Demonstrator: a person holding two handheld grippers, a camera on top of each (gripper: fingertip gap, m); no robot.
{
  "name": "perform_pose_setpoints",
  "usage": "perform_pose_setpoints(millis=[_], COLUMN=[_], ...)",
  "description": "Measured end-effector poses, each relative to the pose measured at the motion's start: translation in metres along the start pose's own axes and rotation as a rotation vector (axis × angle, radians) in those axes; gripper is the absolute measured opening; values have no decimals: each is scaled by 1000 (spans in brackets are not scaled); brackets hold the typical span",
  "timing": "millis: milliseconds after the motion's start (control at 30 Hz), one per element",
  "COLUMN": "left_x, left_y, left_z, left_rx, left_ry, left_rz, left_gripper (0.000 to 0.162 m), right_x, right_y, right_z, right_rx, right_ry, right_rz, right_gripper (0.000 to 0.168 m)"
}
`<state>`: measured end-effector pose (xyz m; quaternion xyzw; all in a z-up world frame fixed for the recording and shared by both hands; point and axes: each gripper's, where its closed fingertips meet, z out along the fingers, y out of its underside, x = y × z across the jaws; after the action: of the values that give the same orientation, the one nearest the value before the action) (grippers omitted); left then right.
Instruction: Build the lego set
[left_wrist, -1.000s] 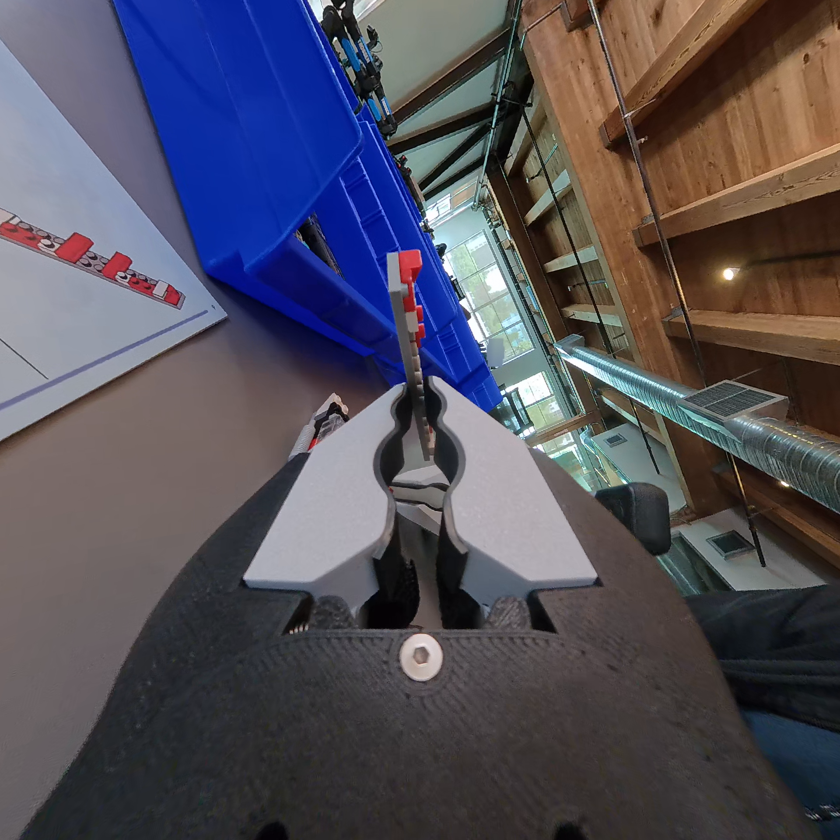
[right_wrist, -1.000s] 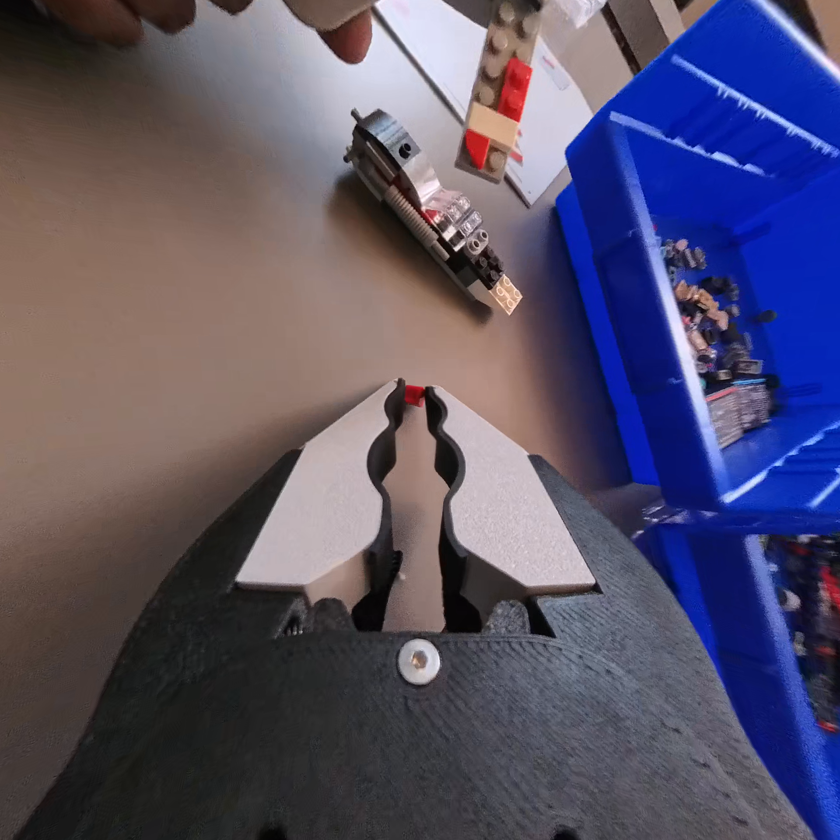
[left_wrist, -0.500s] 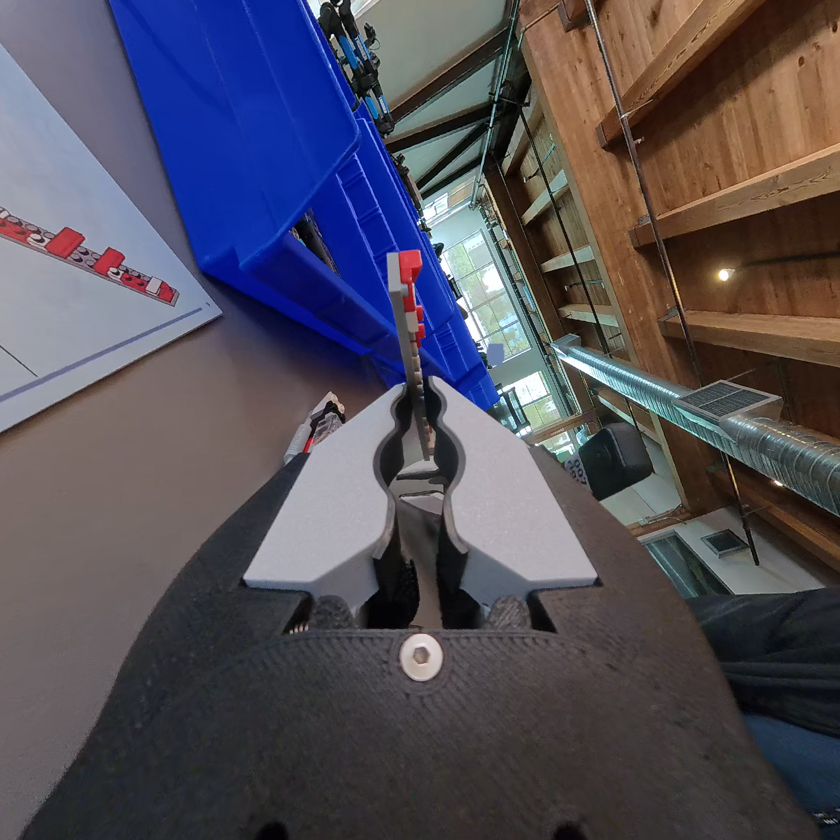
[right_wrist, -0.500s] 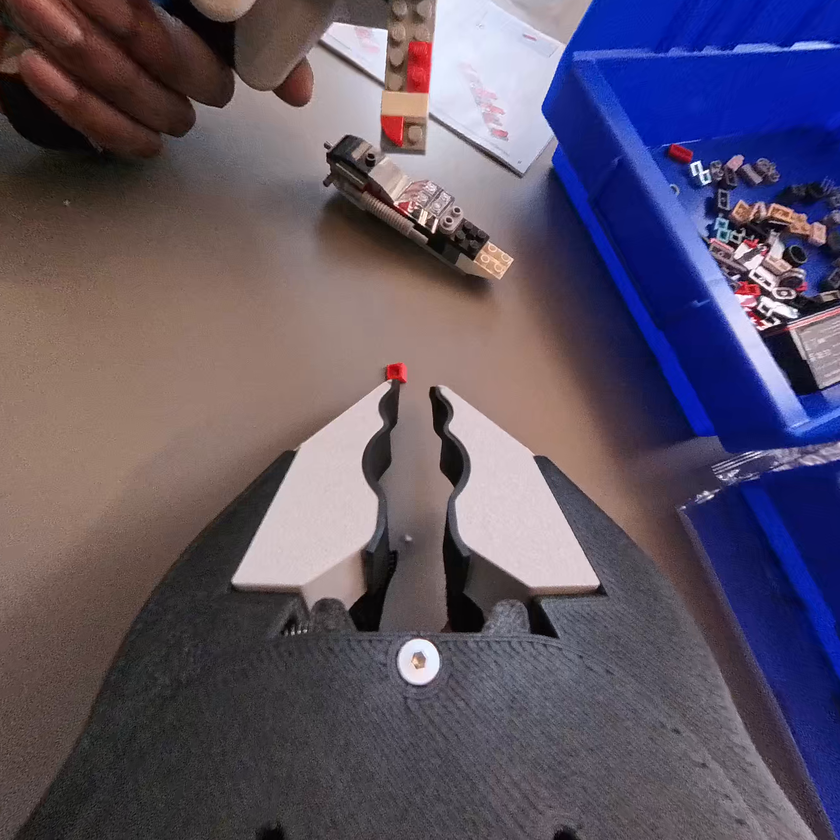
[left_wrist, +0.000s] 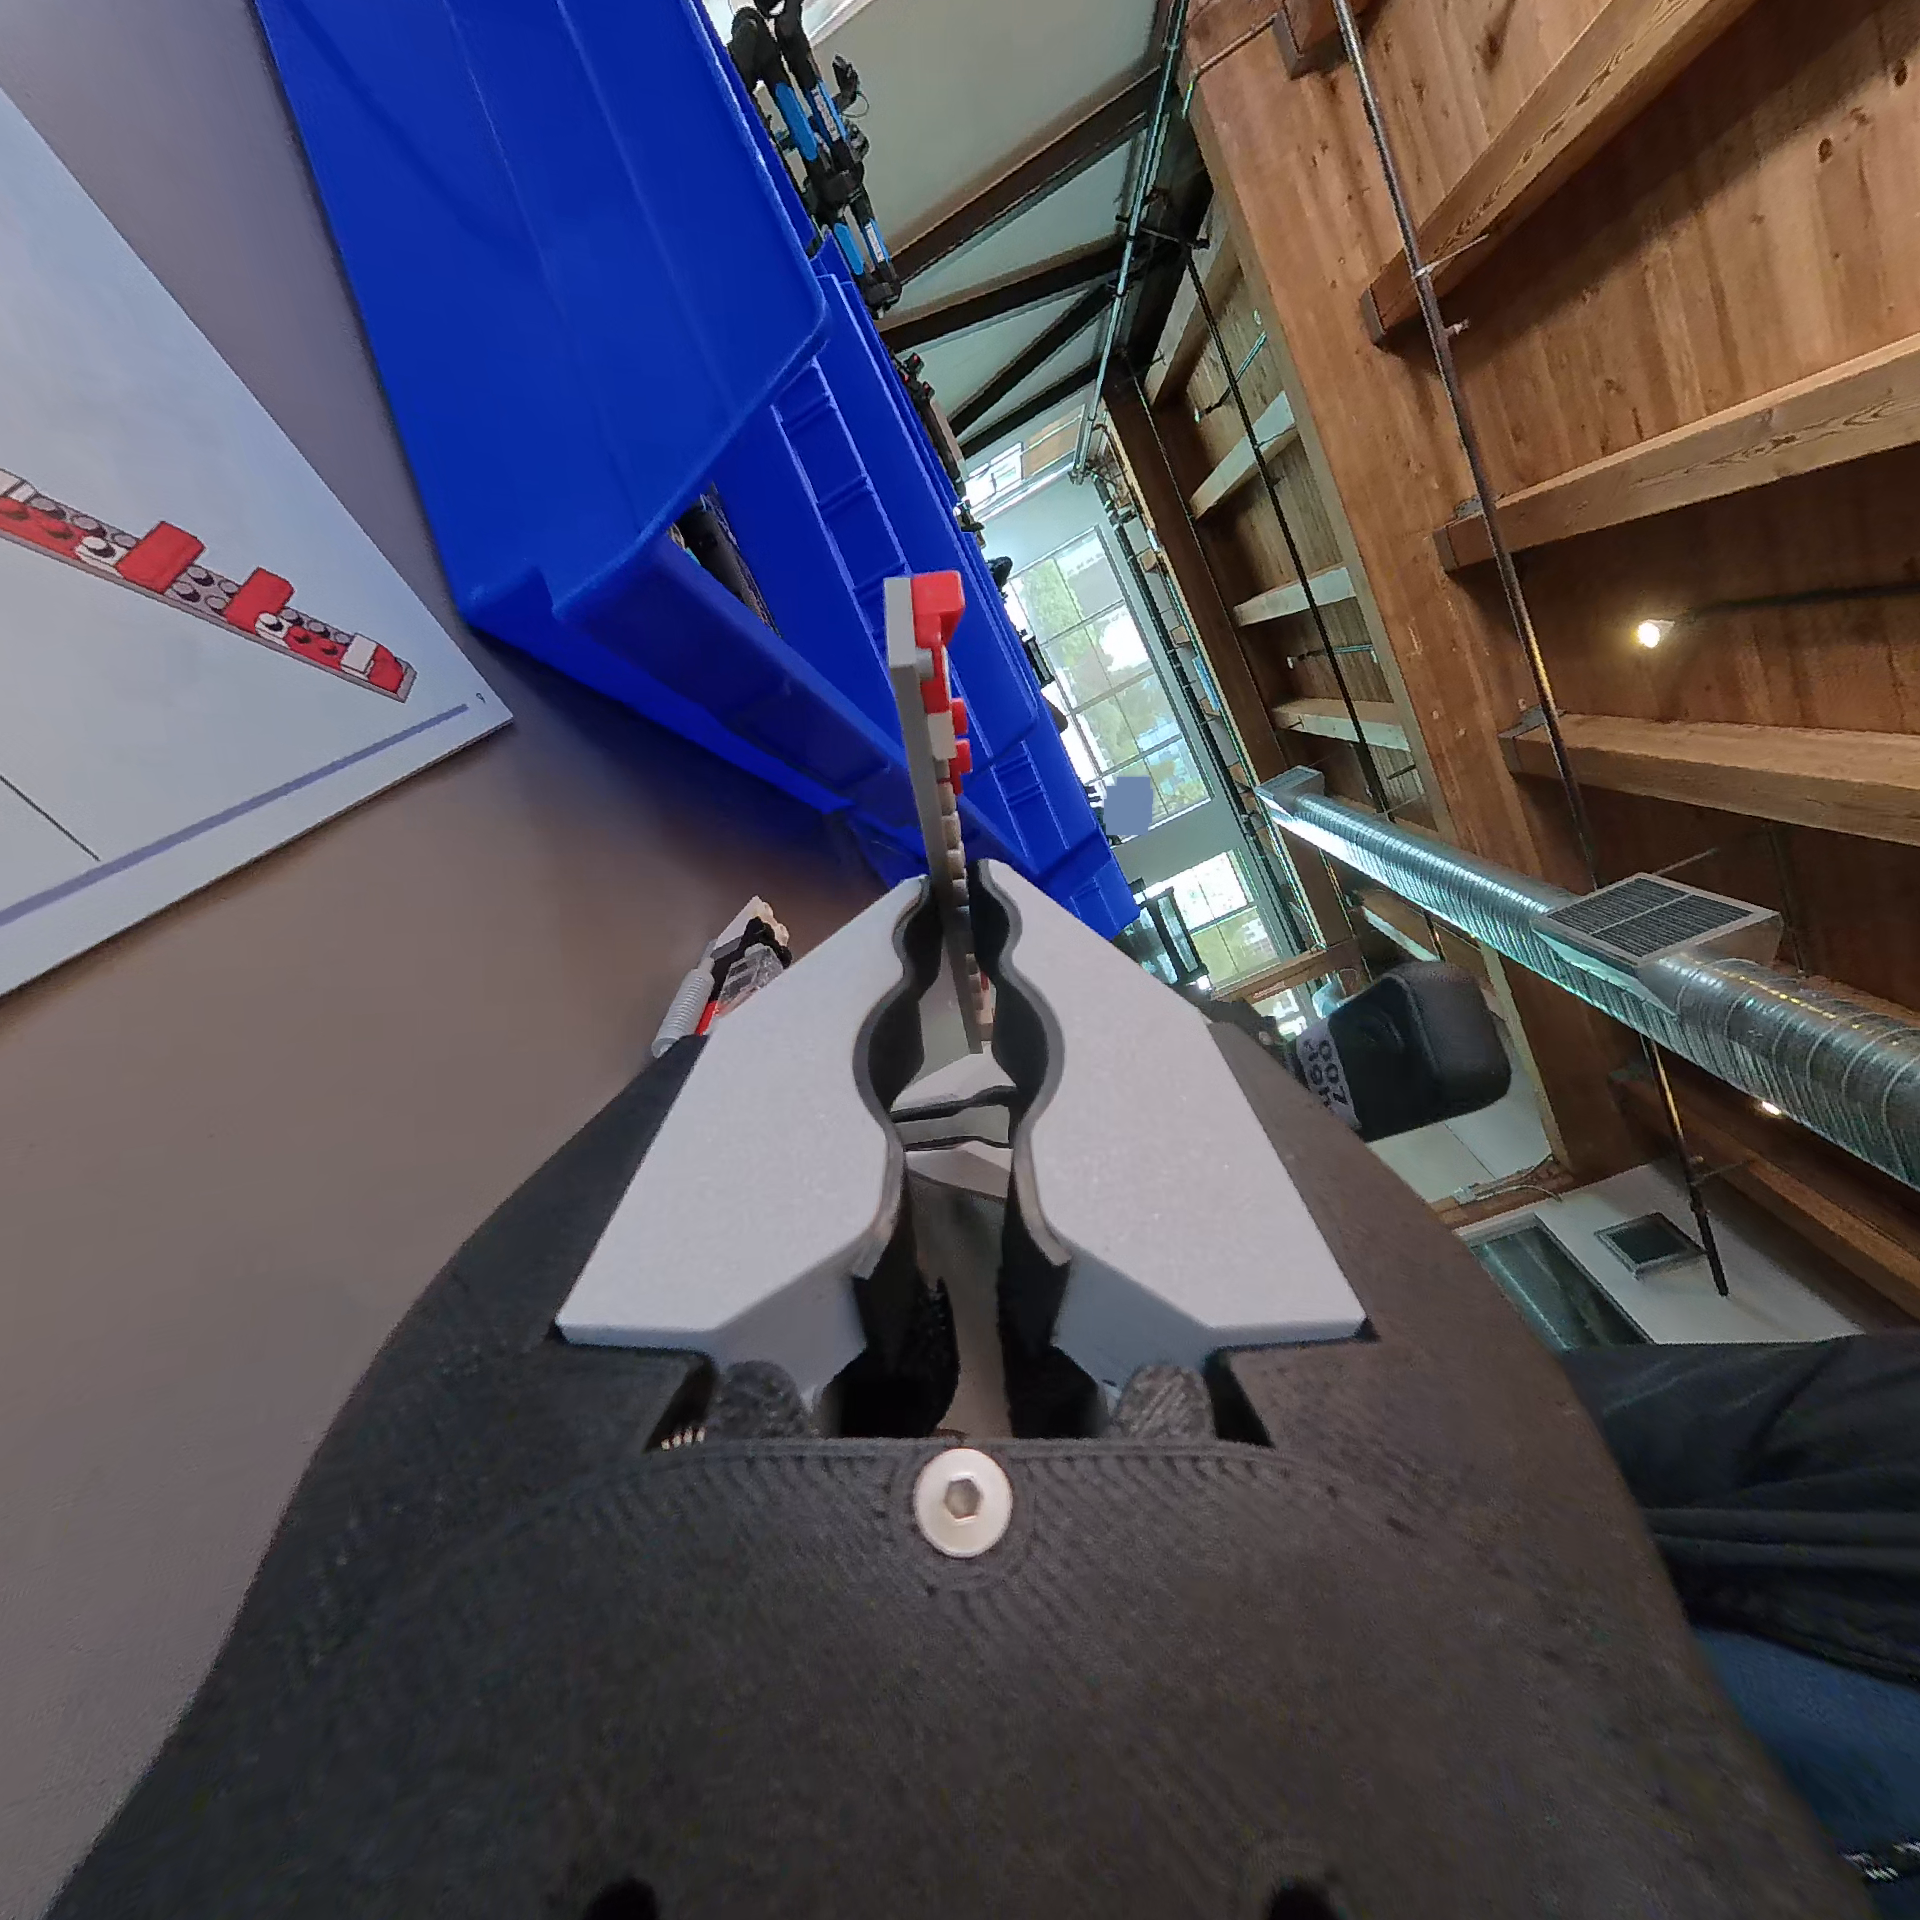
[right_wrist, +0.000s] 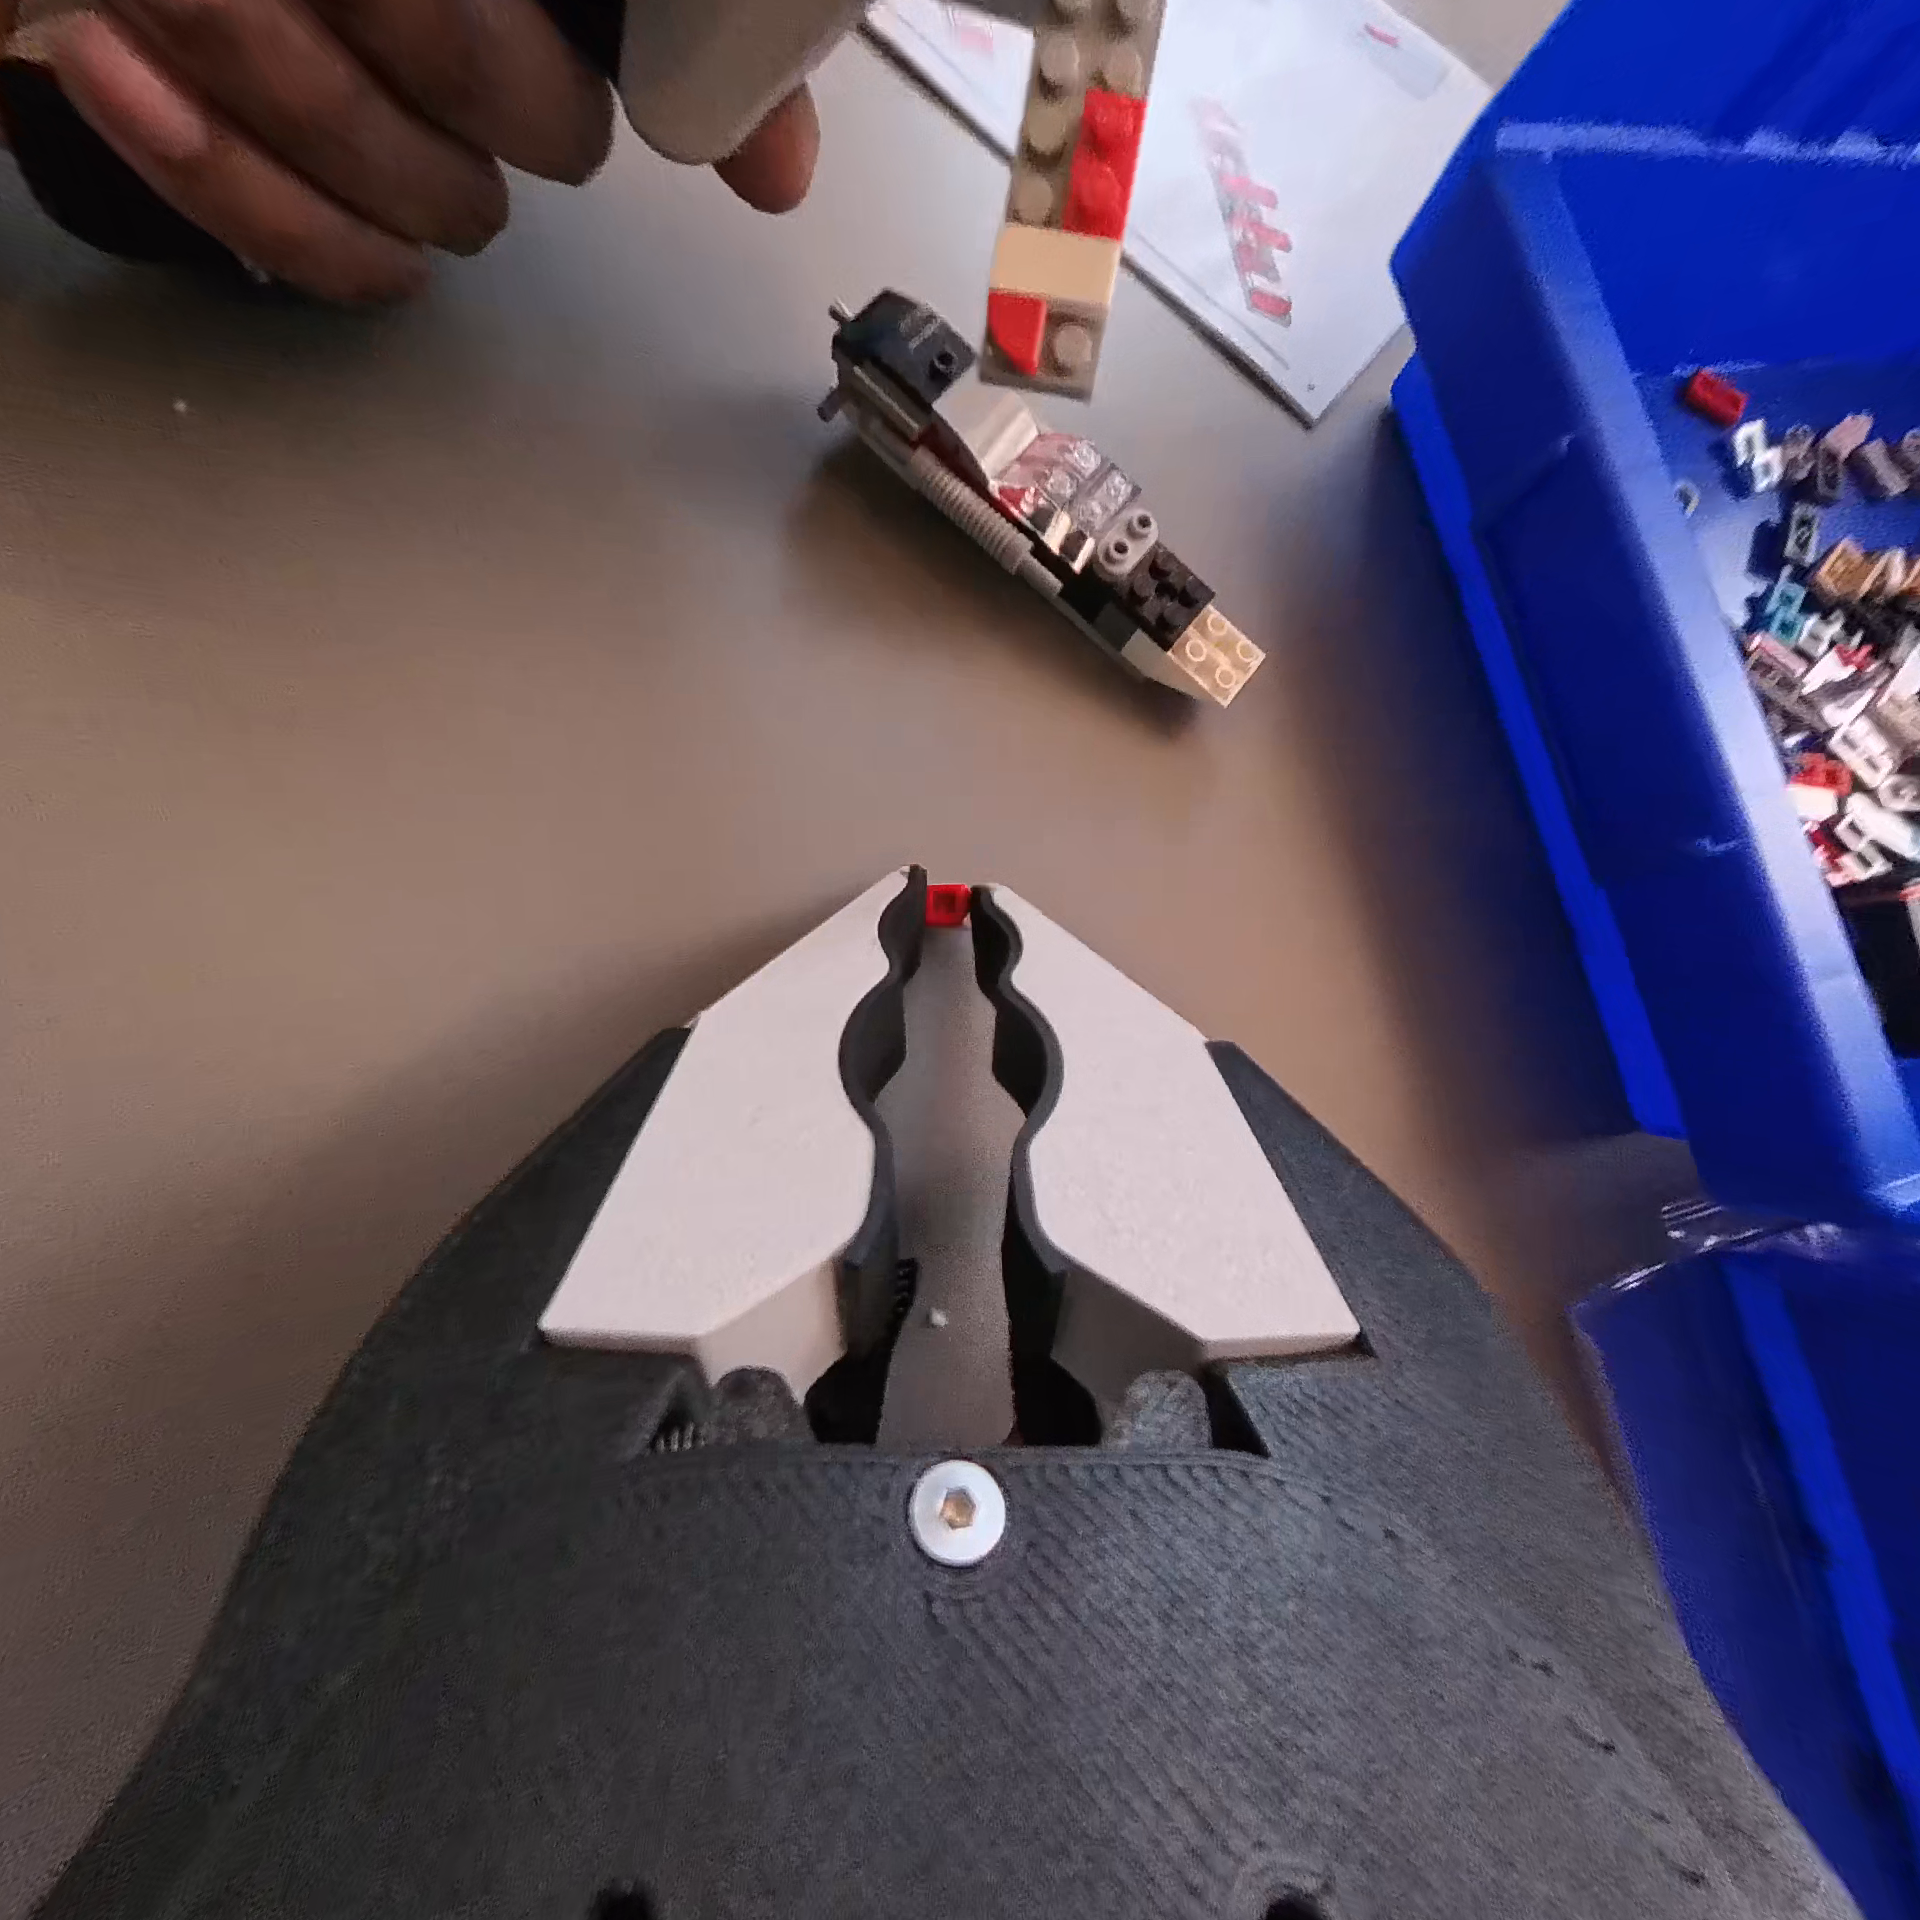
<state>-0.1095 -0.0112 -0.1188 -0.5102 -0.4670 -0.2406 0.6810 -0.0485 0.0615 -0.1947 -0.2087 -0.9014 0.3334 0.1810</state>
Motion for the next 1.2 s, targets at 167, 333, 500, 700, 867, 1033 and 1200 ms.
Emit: perform_pose_setpoints(millis=[167, 333, 500, 700, 867, 1033, 1200], left_x=[1, 1, 0, 0, 0, 1, 2], left_y=[-1, 1, 1, 1, 1, -1, 1], left_z=[0, 1, 1, 1, 1, 0, 1], left_rx=[2, -4, -5, -5, -5, 1, -7], left_ry=[4, 3, 0, -2, -2, 2, 4], left_rz=[-2, -3, -1, -1, 0, -2, -1], left_gripper=[4, 4, 4, 4, 4, 5, 5], right_x=[-1, -1, 1, -4, -5, -11, -11], right_y=[-18, -5, 6, 0, -7, -13, -10], right_z=[-19, -28, -30, -15, -4, -4, -1], right_rx=[165, 164, 131, 94, 66, 107, 87], right_ry=[17, 14, 5, 1, 8, 7, 6], right_rz=[-26, -14, 12, 12, 16, -19, -14], right_gripper=[10, 16, 15, 15, 15, 15, 14])
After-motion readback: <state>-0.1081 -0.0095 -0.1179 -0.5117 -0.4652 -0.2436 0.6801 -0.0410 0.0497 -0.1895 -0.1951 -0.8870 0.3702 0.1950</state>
